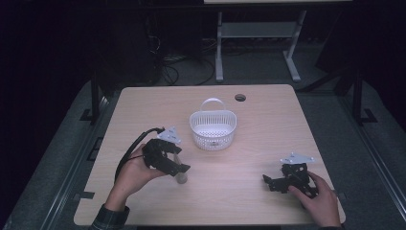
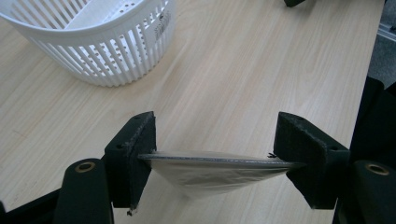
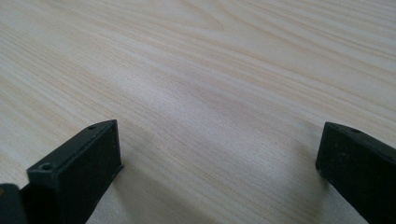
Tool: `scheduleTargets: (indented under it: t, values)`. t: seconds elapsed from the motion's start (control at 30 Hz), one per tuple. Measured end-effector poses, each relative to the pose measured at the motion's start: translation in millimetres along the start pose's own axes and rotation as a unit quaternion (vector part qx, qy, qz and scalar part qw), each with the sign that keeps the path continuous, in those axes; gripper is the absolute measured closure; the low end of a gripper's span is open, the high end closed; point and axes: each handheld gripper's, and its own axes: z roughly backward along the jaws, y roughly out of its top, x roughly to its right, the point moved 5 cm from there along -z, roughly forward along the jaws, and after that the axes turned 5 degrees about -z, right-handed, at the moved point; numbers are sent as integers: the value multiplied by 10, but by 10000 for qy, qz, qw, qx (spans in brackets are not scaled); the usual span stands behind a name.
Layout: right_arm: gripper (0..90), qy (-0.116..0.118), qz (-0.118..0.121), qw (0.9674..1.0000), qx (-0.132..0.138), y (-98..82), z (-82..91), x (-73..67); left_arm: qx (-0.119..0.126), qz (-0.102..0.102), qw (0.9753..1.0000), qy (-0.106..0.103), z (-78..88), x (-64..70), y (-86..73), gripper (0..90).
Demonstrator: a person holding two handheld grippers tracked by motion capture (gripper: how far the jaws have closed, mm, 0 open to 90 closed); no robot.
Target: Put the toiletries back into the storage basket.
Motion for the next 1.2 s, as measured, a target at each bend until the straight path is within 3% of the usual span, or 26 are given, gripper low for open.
scheduleTargets:
  t: [0.4, 1.2]
  values:
    - [0, -5, 24, 10000, 12, 2, 0, 3, 68, 84, 9999, 0, 30, -57, 63, 295]
    - [0, -6, 7, 10000, 8, 0, 0, 1, 214, 55, 9997, 50, 114, -239, 274, 295]
